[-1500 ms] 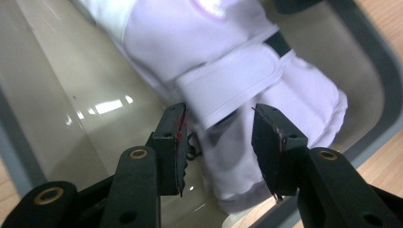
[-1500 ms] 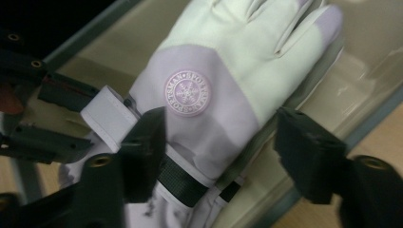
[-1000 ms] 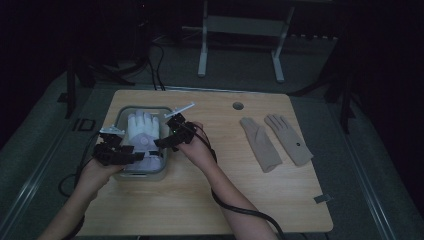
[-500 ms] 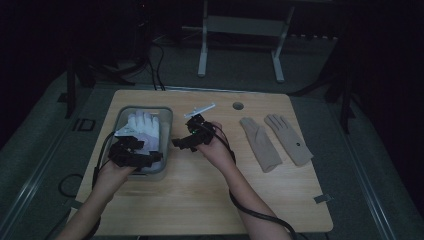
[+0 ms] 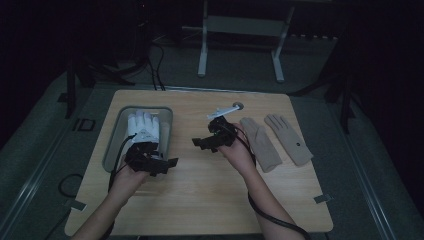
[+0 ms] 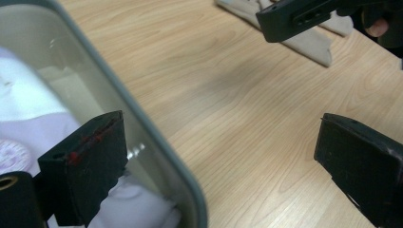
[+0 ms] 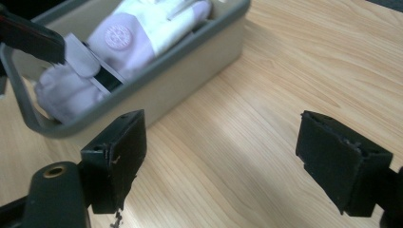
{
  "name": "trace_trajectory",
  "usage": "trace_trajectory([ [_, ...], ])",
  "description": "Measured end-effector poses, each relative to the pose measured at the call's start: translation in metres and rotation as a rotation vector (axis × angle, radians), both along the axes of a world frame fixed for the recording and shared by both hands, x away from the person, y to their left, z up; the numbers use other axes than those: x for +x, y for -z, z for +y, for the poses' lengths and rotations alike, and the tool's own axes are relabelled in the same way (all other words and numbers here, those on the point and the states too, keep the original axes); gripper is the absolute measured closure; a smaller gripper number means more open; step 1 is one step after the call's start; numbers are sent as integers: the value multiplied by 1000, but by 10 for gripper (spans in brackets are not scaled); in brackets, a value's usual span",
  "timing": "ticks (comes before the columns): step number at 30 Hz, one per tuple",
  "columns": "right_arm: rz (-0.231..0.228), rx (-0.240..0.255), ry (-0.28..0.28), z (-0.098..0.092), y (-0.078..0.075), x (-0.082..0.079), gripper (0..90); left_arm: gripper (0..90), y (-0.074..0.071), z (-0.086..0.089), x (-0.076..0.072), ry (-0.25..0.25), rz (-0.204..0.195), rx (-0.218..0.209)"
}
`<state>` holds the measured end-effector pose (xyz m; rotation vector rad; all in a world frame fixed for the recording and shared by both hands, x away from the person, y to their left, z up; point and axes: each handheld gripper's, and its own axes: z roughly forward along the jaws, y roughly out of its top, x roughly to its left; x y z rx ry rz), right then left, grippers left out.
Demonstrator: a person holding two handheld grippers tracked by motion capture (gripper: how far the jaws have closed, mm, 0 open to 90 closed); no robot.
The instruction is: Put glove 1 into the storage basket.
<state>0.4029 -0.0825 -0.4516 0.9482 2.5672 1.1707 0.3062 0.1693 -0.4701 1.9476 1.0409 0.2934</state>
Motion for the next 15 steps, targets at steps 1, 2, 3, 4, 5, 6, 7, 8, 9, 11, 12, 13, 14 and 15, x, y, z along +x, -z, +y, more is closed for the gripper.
trace_trajectory([
  [1, 1, -1, 5, -3, 1, 0, 173, 39, 0, -2, -1, -1, -8, 0],
  [2, 2, -3, 5, -7, 1, -1, 173, 39, -1, -4, -2, 5, -14, 2],
  [3, 2, -5, 9, -10, 2, -1, 173, 39, -1, -7, -4, 10, -19, -3],
  [4, 0, -9, 16, -14, 3, -1, 173, 39, -2, -10, -6, 16, -23, -12],
  [5, 0, -9, 23, -18, 4, -1, 173, 39, -2, -12, -7, 26, -29, -9],
  [6, 3, -6, 27, -22, 4, -1, 172, 39, -3, -15, -8, 34, -29, -9],
  [7, 4, -8, 31, -27, 5, -1, 172, 39, -3, -18, -9, 40, -30, -16],
  [8, 3, -12, 36, -30, 6, -1, 172, 39, -2, -21, -10, 45, -32, -18],
  [9, -1, -16, 40, -34, 6, -1, 172, 40, -1, -24, -11, 56, -35, -21],
  [11, -9, -30, 40, -41, 7, -3, 172, 39, 1, -29, -12, 67, -34, -19],
  [12, -13, -30, 41, -45, 8, -3, 172, 39, 4, -32, -13, 78, -35, -30],
  [13, -11, -30, 43, -48, 8, -4, 171, 39, 6, -34, -13, 94, -27, -32],
  [14, -16, -35, 42, -52, 9, -4, 171, 39, 8, -36, -13, 101, -22, -34],
  [15, -22, -41, 46, -56, 9, -5, 171, 39, 10, -39, -13, 108, -23, -36],
])
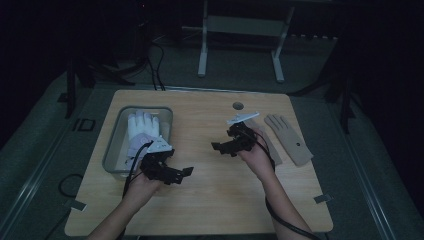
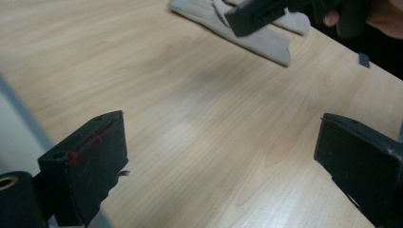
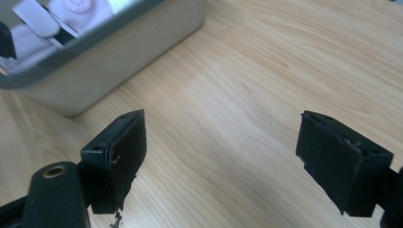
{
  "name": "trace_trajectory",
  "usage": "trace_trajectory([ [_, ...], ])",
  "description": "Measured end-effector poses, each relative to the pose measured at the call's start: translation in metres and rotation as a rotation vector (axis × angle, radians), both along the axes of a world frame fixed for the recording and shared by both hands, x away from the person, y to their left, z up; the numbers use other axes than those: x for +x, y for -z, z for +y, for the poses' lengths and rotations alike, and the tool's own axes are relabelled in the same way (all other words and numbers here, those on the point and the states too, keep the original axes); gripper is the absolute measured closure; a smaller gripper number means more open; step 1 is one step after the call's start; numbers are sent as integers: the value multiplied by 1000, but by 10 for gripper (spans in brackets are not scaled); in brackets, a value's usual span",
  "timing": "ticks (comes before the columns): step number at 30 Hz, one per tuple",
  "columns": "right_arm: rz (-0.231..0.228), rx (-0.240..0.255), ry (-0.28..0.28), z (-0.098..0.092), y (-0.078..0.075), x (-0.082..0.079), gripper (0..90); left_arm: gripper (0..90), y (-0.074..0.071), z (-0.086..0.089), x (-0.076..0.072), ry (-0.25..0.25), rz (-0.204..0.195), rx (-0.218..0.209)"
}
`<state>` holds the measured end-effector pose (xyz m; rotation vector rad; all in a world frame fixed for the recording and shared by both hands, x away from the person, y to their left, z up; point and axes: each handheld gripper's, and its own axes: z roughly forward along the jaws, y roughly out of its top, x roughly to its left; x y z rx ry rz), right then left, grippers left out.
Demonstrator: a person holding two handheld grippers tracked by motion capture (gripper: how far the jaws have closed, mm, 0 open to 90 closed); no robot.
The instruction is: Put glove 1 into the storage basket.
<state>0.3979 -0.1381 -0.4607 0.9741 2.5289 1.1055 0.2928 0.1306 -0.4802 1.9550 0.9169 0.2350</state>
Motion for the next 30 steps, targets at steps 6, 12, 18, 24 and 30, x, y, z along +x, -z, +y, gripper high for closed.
trace_trajectory([
  [6, -19, -10, 28, -25, 3, -4, 137, 39, 13, -11, -4, 51, -30, -23],
  [12, -36, 5, 71, -48, 4, -5, 115, 39, 30, -22, -7, 78, -11, -5],
  [18, -57, 1, 73, -76, 9, -6, 164, 39, 48, -32, -12, 105, -2, -6],
  [24, -63, -28, 127, -110, 20, 0, 264, 33, 61, -38, -16, 139, -9, 5],
  [30, -66, -24, 192, -138, 37, 11, 386, 31, 71, -38, -19, 129, -32, 10],
])
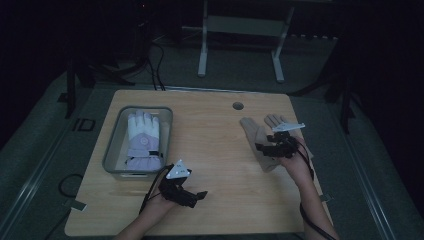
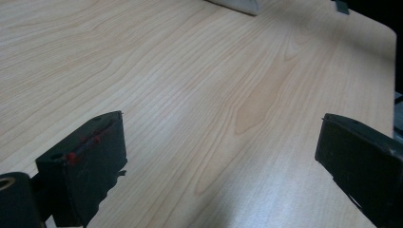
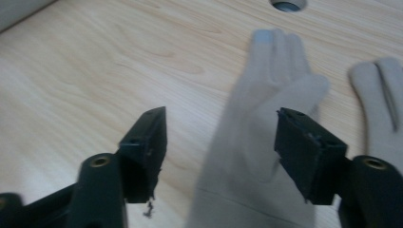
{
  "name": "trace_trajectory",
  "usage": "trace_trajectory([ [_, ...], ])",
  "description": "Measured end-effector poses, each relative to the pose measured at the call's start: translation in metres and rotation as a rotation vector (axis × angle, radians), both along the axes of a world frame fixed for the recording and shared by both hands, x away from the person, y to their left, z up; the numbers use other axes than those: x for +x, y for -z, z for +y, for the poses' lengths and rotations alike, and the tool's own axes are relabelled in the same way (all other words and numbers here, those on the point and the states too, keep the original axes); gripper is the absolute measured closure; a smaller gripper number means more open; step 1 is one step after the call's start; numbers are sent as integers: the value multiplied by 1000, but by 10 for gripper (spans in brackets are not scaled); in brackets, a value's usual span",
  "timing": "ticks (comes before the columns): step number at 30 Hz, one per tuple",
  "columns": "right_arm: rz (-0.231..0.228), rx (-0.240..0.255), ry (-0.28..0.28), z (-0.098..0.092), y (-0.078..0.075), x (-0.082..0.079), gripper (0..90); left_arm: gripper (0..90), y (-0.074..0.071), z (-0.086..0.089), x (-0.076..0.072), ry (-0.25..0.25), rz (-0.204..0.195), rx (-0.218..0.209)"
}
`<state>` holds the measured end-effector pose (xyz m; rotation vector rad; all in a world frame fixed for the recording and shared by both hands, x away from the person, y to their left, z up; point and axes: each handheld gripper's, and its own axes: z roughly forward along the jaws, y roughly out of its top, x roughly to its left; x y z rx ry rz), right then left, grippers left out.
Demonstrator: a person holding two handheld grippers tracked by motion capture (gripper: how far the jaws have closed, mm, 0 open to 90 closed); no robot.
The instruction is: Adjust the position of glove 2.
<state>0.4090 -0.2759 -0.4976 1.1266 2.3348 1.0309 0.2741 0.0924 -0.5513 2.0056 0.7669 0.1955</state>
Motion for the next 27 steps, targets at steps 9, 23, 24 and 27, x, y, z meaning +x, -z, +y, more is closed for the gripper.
trace_trajectory([
  [9, 9, -50, 38, -10, 26, 25, 385, 27, 9, 6, -4, -42, -61, -8],
  [23, 35, -121, 40, 3, 54, 35, 409, 20, 13, 10, -7, -68, -89, -10],
  [24, 41, -113, 43, 4, 54, 34, 440, 20, 13, 10, -8, -64, -91, -14],
  [27, 52, -108, 53, 6, 52, 32, 642, 20, 14, 8, -9, -58, -91, -15],
])
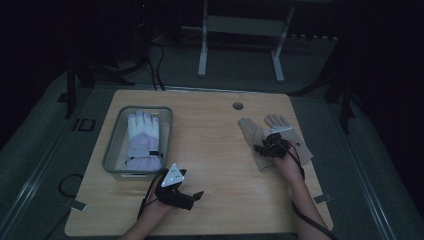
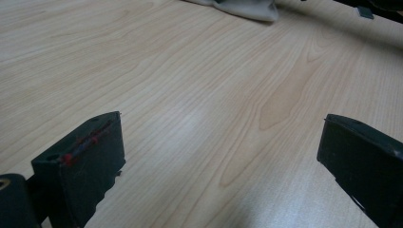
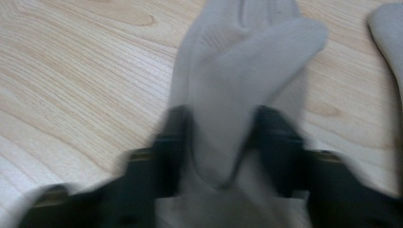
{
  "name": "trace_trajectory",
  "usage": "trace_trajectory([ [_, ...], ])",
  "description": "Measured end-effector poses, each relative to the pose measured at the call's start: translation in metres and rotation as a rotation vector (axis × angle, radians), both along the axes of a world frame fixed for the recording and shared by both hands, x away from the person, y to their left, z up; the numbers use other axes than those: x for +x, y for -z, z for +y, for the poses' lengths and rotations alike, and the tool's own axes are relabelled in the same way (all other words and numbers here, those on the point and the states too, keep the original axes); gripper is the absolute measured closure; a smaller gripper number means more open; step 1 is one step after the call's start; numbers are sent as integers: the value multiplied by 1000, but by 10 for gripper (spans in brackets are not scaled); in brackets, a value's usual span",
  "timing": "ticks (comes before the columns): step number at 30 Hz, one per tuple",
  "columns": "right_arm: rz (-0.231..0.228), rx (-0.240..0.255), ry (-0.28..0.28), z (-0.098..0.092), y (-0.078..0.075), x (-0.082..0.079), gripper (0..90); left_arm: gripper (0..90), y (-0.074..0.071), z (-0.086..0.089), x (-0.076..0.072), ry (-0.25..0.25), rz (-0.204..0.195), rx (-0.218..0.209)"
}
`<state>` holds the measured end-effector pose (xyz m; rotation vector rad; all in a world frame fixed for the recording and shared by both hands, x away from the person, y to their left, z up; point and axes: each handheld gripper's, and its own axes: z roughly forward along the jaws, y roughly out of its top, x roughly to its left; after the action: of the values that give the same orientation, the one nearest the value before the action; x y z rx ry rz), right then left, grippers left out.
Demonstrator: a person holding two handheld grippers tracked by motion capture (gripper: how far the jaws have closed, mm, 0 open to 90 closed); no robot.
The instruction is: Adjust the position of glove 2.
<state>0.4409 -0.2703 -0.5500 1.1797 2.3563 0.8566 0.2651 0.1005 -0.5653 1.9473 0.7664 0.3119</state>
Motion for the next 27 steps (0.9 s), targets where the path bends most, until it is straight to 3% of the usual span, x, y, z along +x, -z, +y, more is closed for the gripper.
trace_trajectory([
  [2, 17, -8, 27, 3, -2, -2, 747, 20, 1, -2, -1, 5, 5, 0],
  [5, 39, 7, 47, 7, -4, -4, 776, 20, 2, -4, -3, 4, 6, 7],
  [9, 80, 103, 46, 16, -13, -8, 794, 20, 2, -9, -7, 18, 4, 11],
  [13, 51, 183, 45, 33, -35, -14, 798, 20, 2, -9, -7, 13, 6, 5],
  [20, -14, 251, 85, 58, -62, -26, 799, 20, 1, -8, -6, 9, -3, -6],
  [22, -29, 250, 102, 66, -64, -27, 799, 20, 2, -8, -7, 7, -1, 0],
  [27, -18, 269, 132, 85, -61, -25, 799, 21, -1, -7, -7, 4, -28, -12],
])
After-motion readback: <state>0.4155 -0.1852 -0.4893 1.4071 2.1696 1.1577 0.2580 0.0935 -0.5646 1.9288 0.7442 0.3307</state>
